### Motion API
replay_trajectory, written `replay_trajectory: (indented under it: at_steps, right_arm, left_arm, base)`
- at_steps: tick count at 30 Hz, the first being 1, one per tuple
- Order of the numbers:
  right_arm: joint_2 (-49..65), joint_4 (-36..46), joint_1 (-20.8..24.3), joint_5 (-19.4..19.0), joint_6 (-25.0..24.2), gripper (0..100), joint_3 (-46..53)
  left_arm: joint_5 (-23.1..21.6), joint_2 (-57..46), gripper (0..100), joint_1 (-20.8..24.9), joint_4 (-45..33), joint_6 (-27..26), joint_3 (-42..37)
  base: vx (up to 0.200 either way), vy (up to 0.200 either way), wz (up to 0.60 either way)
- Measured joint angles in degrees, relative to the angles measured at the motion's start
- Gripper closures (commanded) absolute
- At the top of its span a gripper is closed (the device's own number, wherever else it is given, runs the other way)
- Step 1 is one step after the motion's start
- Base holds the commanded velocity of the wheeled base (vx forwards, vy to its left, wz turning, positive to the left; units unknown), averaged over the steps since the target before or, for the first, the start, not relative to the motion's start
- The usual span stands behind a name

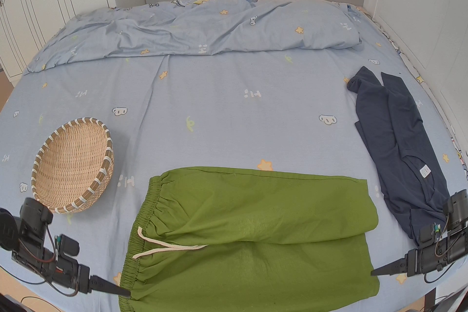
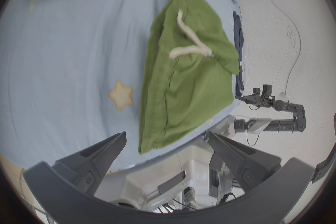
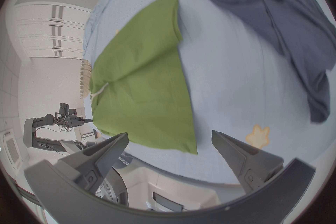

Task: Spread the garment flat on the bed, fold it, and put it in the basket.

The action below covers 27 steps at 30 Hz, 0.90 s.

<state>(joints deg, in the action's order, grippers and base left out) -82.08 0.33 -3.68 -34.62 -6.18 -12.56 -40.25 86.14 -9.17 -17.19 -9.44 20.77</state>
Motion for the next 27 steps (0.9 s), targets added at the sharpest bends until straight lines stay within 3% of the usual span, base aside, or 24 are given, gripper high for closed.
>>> replay_trajectory:
  at_steps: [10, 15, 21, 27]
  right_arm:
    - [3.6, -2.0, -2.1, -0.4, -0.3, 0, -13.0]
    - [0.5, -6.1, -2.1, -0.4, -0.9, 0, -20.9]
    - [-7.1, -8.2, -0.9, -0.3, -1.3, 0, -32.3]
    - [-13.5, -9.1, 1.0, -0.3, -1.3, 0, -40.2]
  left_arm:
    - [-0.6, -1.5, 0, 1.0, -2.5, 5.3, 20.0]
    - [-0.7, 3.1, 0, 2.9, 3.4, 9.2, 25.6]
    - [-0.7, 11.0, 0, 6.8, 10.6, 20.0, 34.5]
    - [-0.8, 17.9, 0, 9.2, 14.0, 23.2, 43.1]
  base:
    - [0.0, 0.0, 0.0]
    - [0.0, 0.0, 0.0]
    - [0.0, 0.0, 0.0]
    - [0.0, 0.0, 0.0]
